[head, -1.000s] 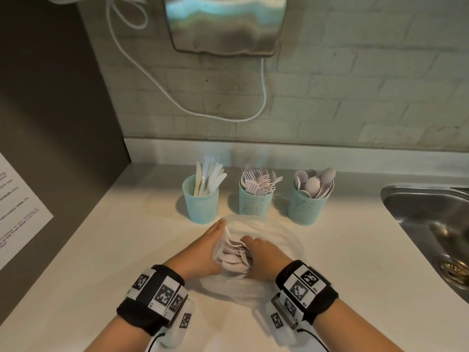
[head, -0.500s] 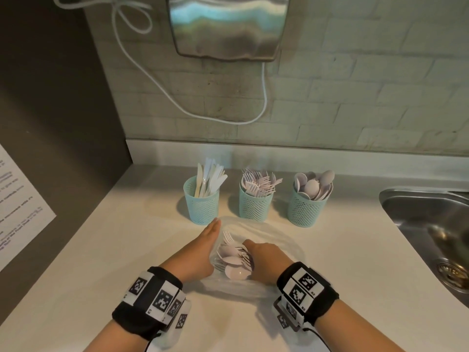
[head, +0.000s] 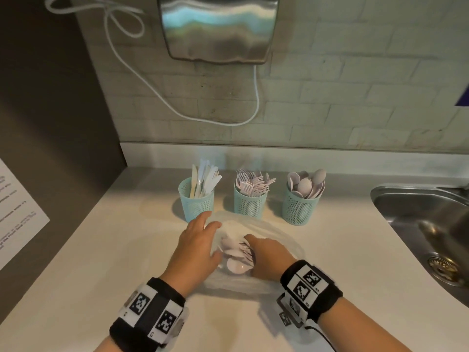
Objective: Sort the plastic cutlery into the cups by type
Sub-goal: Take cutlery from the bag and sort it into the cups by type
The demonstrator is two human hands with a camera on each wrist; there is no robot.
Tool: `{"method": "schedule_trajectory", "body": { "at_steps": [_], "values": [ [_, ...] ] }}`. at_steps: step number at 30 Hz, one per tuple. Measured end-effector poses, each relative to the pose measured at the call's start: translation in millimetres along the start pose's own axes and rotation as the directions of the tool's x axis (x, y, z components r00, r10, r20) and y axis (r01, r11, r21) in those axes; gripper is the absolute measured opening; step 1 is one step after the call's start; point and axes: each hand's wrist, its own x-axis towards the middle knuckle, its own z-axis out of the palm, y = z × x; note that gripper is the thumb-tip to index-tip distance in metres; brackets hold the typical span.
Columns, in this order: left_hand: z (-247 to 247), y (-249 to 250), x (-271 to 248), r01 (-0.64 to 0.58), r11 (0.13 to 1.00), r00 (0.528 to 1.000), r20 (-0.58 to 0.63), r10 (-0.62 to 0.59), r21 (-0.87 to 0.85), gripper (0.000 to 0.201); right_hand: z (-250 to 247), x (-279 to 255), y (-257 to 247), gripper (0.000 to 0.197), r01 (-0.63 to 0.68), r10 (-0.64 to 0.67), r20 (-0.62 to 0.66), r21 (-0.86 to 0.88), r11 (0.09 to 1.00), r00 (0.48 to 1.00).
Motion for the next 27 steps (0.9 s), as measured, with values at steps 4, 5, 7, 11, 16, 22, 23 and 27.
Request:
{"method": "schedule_trajectory", "body": {
  "at_steps": [4, 5, 7, 11, 16, 22, 23, 27],
  "values": [
    [-2.7, 18.4, -10.3, -0.313, 0.936, 0.946, 0.03, 0.322, -0.164, 0.021, -5.9, 3.6, 6.3, 0.042, -0.03, 0.028, 0.029, 0.086, 0.996, 0.999],
    [1.6, 23.0, -13.1, -0.331, 0.924, 0.914, 0.179, 0.365, -0.192, 0.024, -6.7, 3.6, 7.2, 0.04, -0.035, 0.031, 0.053, 0.084, 0.996, 0.998],
    [15.5, 29.1, -17.0, -0.378, 0.912, 0.798, 0.442, 0.409, -0.162, 0.032, -8.8, 4.1, 9.4, 0.039, -0.046, 0.034, 0.115, 0.1, 0.994, 0.993],
    [46.4, 29.6, -23.0, -0.488, 0.872, 0.619, 0.716, 0.323, 0.028, 0.043, -14.9, 6.1, 13.1, 0.031, -0.084, 0.049, 0.197, 0.171, 0.982, 0.979],
    [58.1, 32.5, -21.9, -0.484, 0.873, 0.579, 0.769, 0.27, 0.058, 0.049, -7.2, 10.3, 10.3, 0.038, -0.093, 0.081, 0.176, 0.057, 0.994, 0.981],
    [50.3, 17.1, -15.3, -0.191, 0.972, 0.713, 0.661, 0.234, -0.138, 0.036, 8.4, 12.8, 3.2, 0.046, -0.042, 0.054, 0.082, -0.134, 0.99, 0.995],
    [49.1, 14.5, -16.4, -0.176, 0.976, 0.727, 0.652, 0.218, -0.13, 0.039, 8.4, 12.1, 2.1, 0.046, -0.039, 0.051, 0.081, -0.14, 0.989, 0.995],
    [51.9, 9.0, -22.8, -0.251, 0.962, 0.681, 0.687, 0.253, -0.105, 0.048, 9.9, 10.7, -0.3, 0.047, -0.028, 0.032, 0.031, -0.115, 0.993, 0.999]
  ]
}}
